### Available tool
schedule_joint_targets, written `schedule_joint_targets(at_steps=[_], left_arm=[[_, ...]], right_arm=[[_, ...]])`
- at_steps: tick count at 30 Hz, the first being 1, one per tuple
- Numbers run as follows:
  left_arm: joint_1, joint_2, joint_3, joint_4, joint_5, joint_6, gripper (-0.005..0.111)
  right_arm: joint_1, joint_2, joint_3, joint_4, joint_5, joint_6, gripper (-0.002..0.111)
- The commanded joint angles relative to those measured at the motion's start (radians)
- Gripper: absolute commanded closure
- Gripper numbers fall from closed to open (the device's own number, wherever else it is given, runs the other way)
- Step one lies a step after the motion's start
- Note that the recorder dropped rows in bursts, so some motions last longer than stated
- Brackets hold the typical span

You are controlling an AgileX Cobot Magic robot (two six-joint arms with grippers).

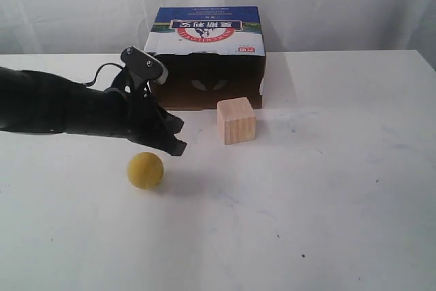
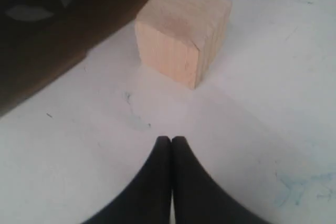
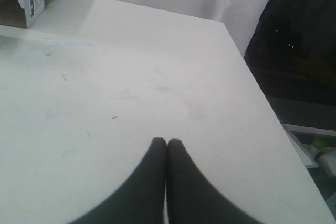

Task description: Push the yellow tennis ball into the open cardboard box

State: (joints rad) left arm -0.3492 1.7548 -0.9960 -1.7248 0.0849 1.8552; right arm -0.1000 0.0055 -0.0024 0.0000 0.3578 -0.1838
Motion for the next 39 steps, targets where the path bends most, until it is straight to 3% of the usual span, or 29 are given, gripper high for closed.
schedule_joint_targets(at_steps=[1, 4, 9, 15, 22, 28, 36, 39], left_arm=[[-0.002, -0.035, -0.023, -0.020, -0.092, -0.030, 0.107], [0.007, -0.069, 0.025, -0.020, -0.171, -0.072, 0.107], [0.091, -0.001, 0.061, -0.003, 0.032, -0.068, 0.107], [0.165, 0.083, 0.052, -0.020, 0.099, -0.068, 0.107], [0.178, 0.099, 0.052, -0.020, 0.239, -0.064, 0.107], [0.178, 0.109, 0.048, -0.020, 0.456, -0.014, 0.107], [0.178, 0.079, 0.024, -0.020, 0.409, -0.047, 0.107], [0.178, 0.032, 0.024, -0.020, 0.283, -0.047, 0.107]], right_arm=[[0.001, -0.005, 0.002, 0.000, -0.014, 0.007, 0.108], [0.001, -0.005, 0.002, 0.000, -0.014, 0.007, 0.108], [0.001, -0.005, 0.002, 0.000, -0.014, 0.007, 0.108], [0.001, -0.005, 0.002, 0.000, -0.014, 0.007, 0.108], [0.001, -0.005, 0.002, 0.000, -0.014, 0.007, 0.108], [0.001, -0.005, 0.002, 0.000, -0.014, 0.007, 0.108], [0.001, -0.005, 0.002, 0.000, -0.014, 0.007, 0.108], [0.001, -0.005, 0.002, 0.000, -0.014, 0.007, 0.108]])
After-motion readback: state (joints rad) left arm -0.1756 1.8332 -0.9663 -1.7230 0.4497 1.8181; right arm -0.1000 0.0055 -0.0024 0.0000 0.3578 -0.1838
